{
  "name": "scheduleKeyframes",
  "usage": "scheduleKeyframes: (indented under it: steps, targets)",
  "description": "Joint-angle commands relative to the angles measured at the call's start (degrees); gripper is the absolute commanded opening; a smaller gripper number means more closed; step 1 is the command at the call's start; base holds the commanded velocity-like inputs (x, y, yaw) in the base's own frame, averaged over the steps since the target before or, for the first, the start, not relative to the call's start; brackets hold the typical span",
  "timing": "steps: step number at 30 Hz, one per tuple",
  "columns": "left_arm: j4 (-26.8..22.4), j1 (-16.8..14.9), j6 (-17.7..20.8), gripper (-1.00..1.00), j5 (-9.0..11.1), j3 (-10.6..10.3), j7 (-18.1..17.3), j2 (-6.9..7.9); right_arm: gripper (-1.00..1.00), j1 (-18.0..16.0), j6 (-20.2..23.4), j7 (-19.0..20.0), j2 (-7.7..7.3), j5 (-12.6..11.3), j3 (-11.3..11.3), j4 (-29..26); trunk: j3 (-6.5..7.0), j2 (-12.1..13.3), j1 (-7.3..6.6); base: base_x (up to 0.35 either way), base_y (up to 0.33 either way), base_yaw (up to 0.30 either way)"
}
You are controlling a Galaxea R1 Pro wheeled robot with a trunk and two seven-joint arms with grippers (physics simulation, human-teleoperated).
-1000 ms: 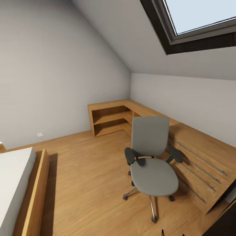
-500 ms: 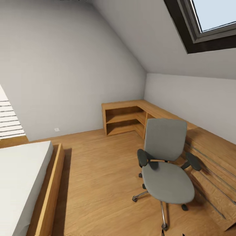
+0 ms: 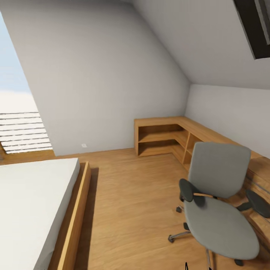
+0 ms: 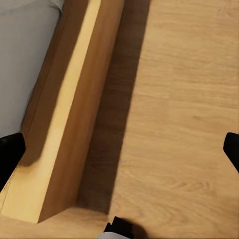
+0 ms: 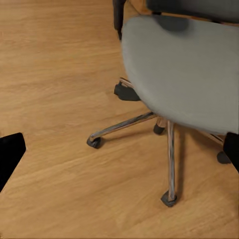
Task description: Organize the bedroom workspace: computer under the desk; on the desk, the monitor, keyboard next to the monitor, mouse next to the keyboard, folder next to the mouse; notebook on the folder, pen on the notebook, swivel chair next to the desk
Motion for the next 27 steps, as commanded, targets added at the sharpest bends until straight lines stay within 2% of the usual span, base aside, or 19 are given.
scheduleKeyframes:
  steps: [1, 22, 27]
  targets:
    - [0.04, -0.05, -0.15, 1.00, -0.05, -0.24, 0.39, 0.00, 1.00, 0.00, 0.00, -0.52, -0.05, -0.09, 0.49, -0.10, -0.06, -0.05, 0.03, 0.113, 0.058, 0.279]
    - [0.04, -0.05, -0.21, 1.00, -0.05, -0.31, 0.39, -0.08, 1.00, 0.00, 0.00, -0.45, -0.04, -0.01, 0.58, -0.10, -0.06, -0.05, 0.03, 0.018, 0.009, 0.278]
    - [0.05, -0.05, -0.15, 1.00, -0.05, -0.32, 0.39, -0.07, 1.00, 0.00, 0.00, -0.44, -0.03, -0.01, 0.58, -0.10, -0.06, -0.05, 0.03, 0.042, -0.088, 0.263]
